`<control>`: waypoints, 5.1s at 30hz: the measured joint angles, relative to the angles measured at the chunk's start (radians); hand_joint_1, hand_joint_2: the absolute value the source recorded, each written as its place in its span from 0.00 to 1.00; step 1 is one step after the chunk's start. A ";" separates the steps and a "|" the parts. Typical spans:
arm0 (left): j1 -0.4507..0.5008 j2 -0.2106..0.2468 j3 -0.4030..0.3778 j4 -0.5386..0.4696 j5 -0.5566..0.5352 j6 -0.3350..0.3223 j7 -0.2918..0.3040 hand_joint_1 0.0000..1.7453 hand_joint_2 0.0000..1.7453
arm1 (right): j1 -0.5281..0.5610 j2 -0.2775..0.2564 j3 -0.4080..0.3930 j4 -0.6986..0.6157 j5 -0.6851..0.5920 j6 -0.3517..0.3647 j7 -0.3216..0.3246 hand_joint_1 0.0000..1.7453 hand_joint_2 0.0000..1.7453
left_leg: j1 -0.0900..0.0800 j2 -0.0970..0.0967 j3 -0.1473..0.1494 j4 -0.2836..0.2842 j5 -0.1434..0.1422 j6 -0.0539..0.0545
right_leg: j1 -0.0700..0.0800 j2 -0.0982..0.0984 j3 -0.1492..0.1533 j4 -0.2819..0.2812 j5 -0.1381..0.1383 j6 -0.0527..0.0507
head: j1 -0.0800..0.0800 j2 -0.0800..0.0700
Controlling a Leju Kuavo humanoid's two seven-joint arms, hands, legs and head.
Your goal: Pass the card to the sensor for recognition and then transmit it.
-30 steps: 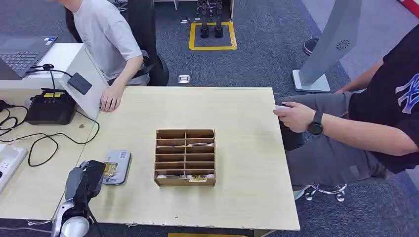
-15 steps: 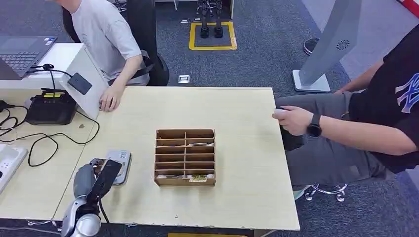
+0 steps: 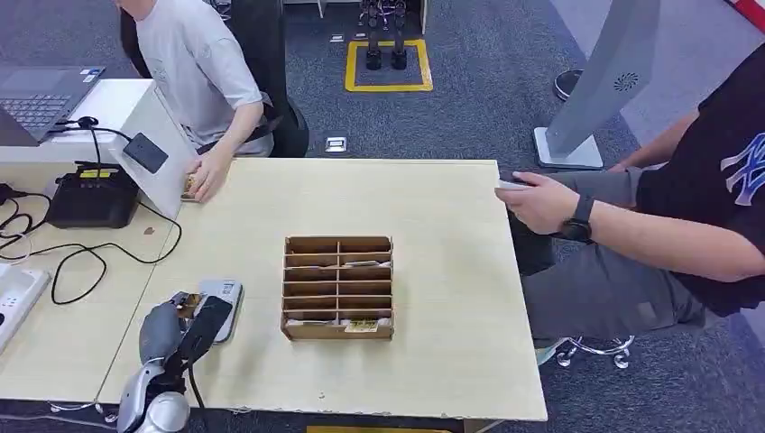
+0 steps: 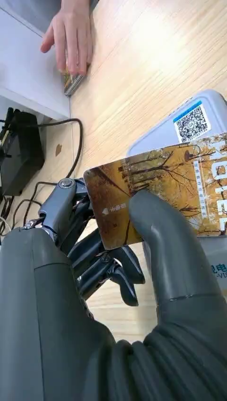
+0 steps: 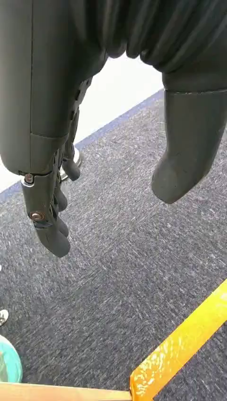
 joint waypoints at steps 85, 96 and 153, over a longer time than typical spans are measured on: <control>0.312 0.392 -0.169 -0.641 -0.006 -0.141 -0.355 0.00 1.00 | 0.046 0.000 -0.142 0.004 0.024 -0.018 -0.039 0.00 1.00 | 0.001 0.004 -0.003 0.000 -0.004 -0.003 | 0.002 0.004 -0.005 0.000 -0.002 -0.002 | 0.000 0.000; 0.357 0.477 -0.509 -0.732 -0.226 0.022 -0.106 0.00 1.00 | 0.048 -0.005 -0.175 0.008 0.021 -0.031 -0.050 0.00 1.00 | 0.001 0.003 -0.003 0.000 -0.003 -0.003 | 0.002 0.004 -0.004 0.000 -0.002 -0.002 | 0.000 0.000; 0.113 0.145 -0.539 -0.375 -0.285 -0.024 -0.020 0.00 1.00 | 0.015 -0.002 -0.175 0.000 0.121 -0.015 -0.004 0.00 0.00 | 0.001 0.002 -0.002 0.000 -0.003 -0.003 | 0.002 0.002 -0.003 0.000 -0.001 -0.002 | 0.000 0.000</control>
